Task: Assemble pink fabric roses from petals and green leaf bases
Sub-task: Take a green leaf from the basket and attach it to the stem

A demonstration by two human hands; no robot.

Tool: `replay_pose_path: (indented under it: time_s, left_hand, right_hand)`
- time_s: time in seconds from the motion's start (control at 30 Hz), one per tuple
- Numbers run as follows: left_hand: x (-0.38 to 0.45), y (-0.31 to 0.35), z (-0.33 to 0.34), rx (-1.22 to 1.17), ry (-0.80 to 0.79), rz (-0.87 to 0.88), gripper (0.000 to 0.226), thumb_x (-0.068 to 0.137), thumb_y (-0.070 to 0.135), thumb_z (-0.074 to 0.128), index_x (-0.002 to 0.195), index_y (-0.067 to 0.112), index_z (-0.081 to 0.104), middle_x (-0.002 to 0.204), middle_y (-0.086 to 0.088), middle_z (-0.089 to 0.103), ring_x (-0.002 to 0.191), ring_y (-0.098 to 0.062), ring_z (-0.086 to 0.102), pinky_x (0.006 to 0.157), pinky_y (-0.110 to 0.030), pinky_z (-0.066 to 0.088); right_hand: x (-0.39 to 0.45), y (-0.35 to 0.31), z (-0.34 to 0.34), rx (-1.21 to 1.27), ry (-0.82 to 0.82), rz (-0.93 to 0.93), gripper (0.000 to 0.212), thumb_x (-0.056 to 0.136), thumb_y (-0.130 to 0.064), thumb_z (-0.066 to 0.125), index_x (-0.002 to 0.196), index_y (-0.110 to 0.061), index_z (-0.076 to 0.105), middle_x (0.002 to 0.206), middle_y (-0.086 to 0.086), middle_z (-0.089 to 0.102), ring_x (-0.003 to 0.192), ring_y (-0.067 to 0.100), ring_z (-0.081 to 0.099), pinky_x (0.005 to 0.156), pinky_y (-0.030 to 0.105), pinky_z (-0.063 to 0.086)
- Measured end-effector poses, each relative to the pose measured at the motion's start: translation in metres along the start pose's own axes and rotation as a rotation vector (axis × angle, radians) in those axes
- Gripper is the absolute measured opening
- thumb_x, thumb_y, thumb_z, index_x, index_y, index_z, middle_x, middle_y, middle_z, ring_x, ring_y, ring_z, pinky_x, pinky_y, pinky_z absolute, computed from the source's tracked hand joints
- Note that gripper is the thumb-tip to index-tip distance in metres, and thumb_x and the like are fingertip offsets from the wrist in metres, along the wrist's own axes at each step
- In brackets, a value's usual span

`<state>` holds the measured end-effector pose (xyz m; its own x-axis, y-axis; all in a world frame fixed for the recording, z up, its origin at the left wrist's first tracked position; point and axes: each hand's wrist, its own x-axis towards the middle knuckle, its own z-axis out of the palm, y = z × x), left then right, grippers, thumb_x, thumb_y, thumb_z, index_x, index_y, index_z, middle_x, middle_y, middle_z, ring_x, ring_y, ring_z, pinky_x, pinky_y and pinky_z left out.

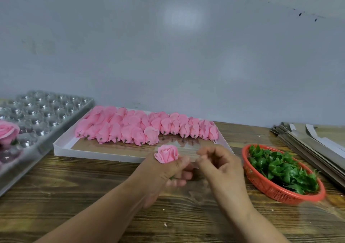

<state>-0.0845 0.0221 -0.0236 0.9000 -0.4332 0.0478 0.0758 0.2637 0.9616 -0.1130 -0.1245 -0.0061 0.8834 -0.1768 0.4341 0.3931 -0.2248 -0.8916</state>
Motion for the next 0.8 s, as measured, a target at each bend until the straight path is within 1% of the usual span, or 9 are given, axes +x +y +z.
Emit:
replay_pose_path:
  time_s: [0.07, 0.1, 0.23, 0.33, 0.4, 0.47, 0.53, 0.67, 0.8]
  left_hand:
    - [-0.003, 0.000, 0.002, 0.075, -0.012, 0.001, 0.019, 0.056, 0.046, 0.076, 0.062, 0.029, 0.071, 0.062, 0.006, 0.063, 0.051, -0.006, 0.054, 0.054, -0.022, 0.049]
    - [-0.003, 0.000, 0.002, 0.083, -0.022, 0.003, 0.018, 0.056, 0.045, 0.076, 0.060, 0.029, 0.069, 0.056, 0.006, 0.056, 0.047, -0.005, 0.047, 0.051, -0.021, 0.046]
    - [-0.002, 0.003, 0.003, 0.062, -0.078, 0.019, 0.021, 0.054, 0.035, 0.083, 0.062, 0.027, 0.066, 0.053, 0.003, 0.044, 0.043, -0.007, 0.038, 0.046, -0.020, 0.040]
    - [-0.003, 0.004, 0.003, 0.099, -0.137, 0.016, 0.023, 0.062, 0.025, 0.089, 0.066, 0.024, 0.067, 0.058, 0.003, 0.050, 0.047, -0.007, 0.040, 0.047, -0.021, 0.039]
    - [-0.002, 0.003, 0.003, 0.148, -0.161, 0.022, 0.020, 0.076, 0.010, 0.078, 0.067, 0.024, 0.067, 0.063, 0.002, 0.053, 0.053, -0.009, 0.043, 0.049, -0.021, 0.040]
    - [-0.001, 0.001, 0.001, 0.182, -0.158, 0.015, 0.025, 0.082, 0.000, 0.069, 0.070, 0.021, 0.067, 0.070, -0.007, 0.051, 0.061, -0.015, 0.044, 0.051, -0.021, 0.042]
    - [-0.001, 0.001, 0.001, 0.181, -0.170, 0.010, 0.017, 0.080, -0.001, 0.070, 0.075, 0.015, 0.066, 0.077, -0.014, 0.049, 0.069, -0.022, 0.043, 0.053, -0.021, 0.043]
    - [-0.002, 0.002, 0.002, 0.172, -0.213, 0.004, 0.013, 0.066, 0.011, 0.075, 0.076, 0.015, 0.067, 0.074, -0.007, 0.052, 0.067, -0.017, 0.045, 0.054, -0.021, 0.043]
    - [0.000, -0.001, 0.002, 0.189, -0.189, -0.018, 0.016, 0.069, 0.008, 0.073, 0.084, 0.011, 0.068, 0.080, -0.011, 0.053, 0.075, -0.023, 0.045, 0.056, -0.022, 0.044]
  right_hand:
    - [0.003, -0.004, -0.005, -0.053, -0.022, -0.119, 0.017, 0.072, 0.000, 0.066, 0.072, -0.017, 0.067, 0.071, 0.005, 0.060, 0.068, 0.011, 0.055, 0.064, 0.020, 0.044]
    - [0.002, -0.006, -0.005, -0.058, -0.069, -0.142, 0.015, 0.069, -0.004, 0.063, 0.073, -0.017, 0.069, 0.075, 0.004, 0.061, 0.071, 0.011, 0.056, 0.066, 0.019, 0.045]
    - [0.003, -0.008, -0.010, -0.058, -0.196, -0.165, 0.024, 0.063, -0.004, 0.060, 0.081, -0.015, 0.072, 0.090, -0.003, 0.064, 0.086, 0.017, 0.059, 0.077, 0.022, 0.048]
    - [0.004, -0.013, -0.012, -0.074, -0.268, -0.190, 0.017, 0.065, -0.011, 0.065, 0.080, -0.017, 0.073, 0.091, -0.004, 0.063, 0.090, 0.014, 0.060, 0.080, 0.022, 0.047]
    - [0.003, -0.015, -0.011, -0.095, -0.309, -0.209, 0.015, 0.069, -0.009, 0.067, 0.079, -0.018, 0.072, 0.090, -0.004, 0.062, 0.088, 0.009, 0.059, 0.079, 0.020, 0.047]
    - [0.002, -0.016, -0.010, -0.130, -0.315, -0.231, 0.014, 0.069, -0.007, 0.068, 0.079, -0.016, 0.071, 0.089, -0.002, 0.062, 0.087, 0.006, 0.059, 0.079, 0.017, 0.045]
    - [0.001, -0.015, -0.011, -0.155, -0.313, -0.227, 0.010, 0.071, -0.007, 0.071, 0.079, -0.013, 0.070, 0.088, -0.001, 0.061, 0.086, 0.006, 0.058, 0.079, 0.015, 0.044]
    - [0.002, -0.014, -0.012, -0.219, -0.360, -0.201, 0.011, 0.076, 0.003, 0.072, 0.080, -0.008, 0.071, 0.091, 0.004, 0.059, 0.088, 0.009, 0.056, 0.081, 0.015, 0.043]
    - [0.000, -0.016, -0.010, -0.281, -0.350, -0.243, 0.007, 0.077, -0.007, 0.069, 0.070, -0.006, 0.068, 0.091, 0.001, 0.056, 0.088, 0.008, 0.055, 0.077, 0.014, 0.043]
